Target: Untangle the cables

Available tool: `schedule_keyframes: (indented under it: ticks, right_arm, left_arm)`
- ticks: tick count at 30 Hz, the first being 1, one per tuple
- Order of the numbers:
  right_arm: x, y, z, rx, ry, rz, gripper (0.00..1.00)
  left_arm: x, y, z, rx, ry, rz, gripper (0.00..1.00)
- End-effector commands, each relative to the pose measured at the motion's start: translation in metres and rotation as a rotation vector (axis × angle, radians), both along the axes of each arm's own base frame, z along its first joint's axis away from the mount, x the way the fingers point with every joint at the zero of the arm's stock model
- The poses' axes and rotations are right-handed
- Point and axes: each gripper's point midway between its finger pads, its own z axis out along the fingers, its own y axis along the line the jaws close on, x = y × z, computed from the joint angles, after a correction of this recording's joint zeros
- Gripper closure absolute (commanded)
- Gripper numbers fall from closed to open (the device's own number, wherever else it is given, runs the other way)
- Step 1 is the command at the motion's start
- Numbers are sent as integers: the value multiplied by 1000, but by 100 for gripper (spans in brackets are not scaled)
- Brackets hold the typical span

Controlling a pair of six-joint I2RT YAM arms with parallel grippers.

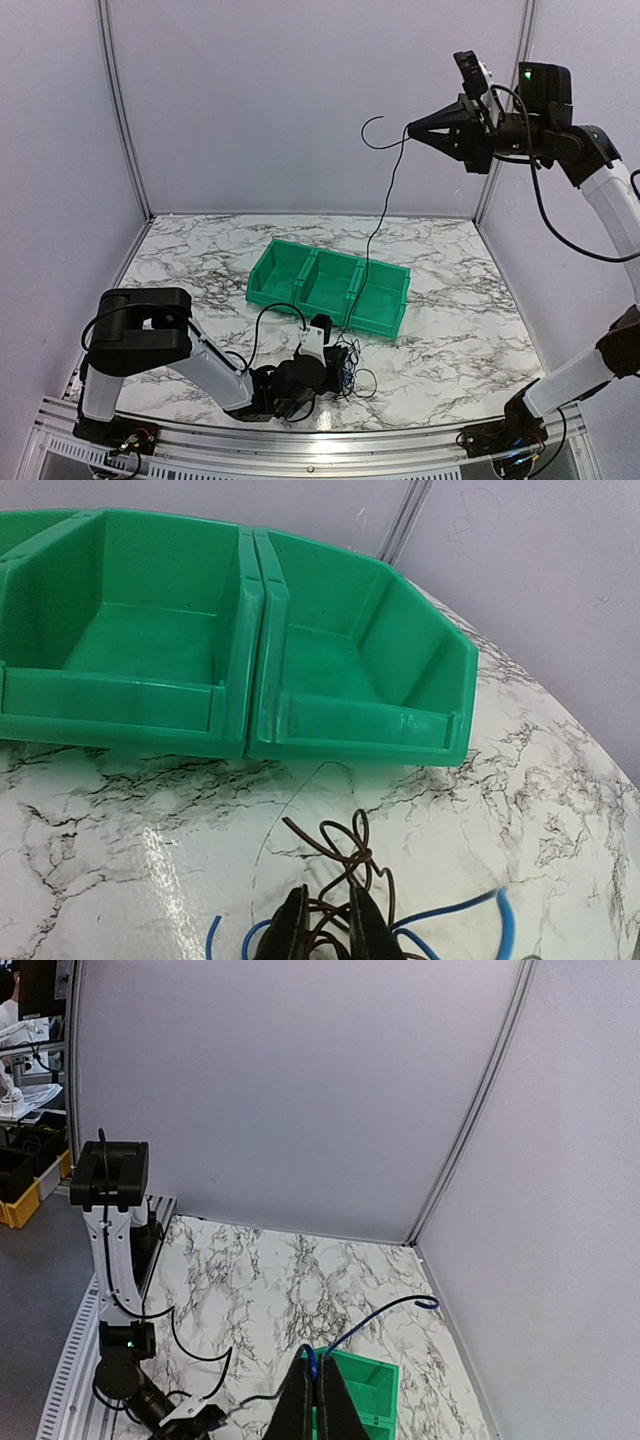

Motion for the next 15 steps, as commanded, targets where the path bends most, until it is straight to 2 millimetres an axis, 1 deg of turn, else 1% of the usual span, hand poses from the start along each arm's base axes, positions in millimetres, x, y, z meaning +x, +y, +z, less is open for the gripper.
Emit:
schedule_keyframes:
  ticks: [1,5,8,10,12,13,15]
  right_arm:
    - [-2,-15,41,85,-82,-26,100]
    - [2,-31,73,142,-141,-88,100]
    - [5,-46,98,193,-173,-132,100]
    - [9,-55,111,222,-182,-161,100]
    - [15,-60,117,245,-173,-180,100]
    - [19,-61,116,250,-164,-187,100]
    - [30,-62,108,251,-137,-210,100]
  left_arm:
    - [-1,5,-17,36,11,-9,87]
    - [-1,5,-17,34,11,-8,89]
    - [-1,6,-17,34,10,-8,93]
    - [-1,6,-18,34,9,-8,95]
    - [-1,6,-17,32,8,-8,95]
    - [-1,5,-16,31,6,-9,94]
    - [0,5,-11,34,-7,-9,89]
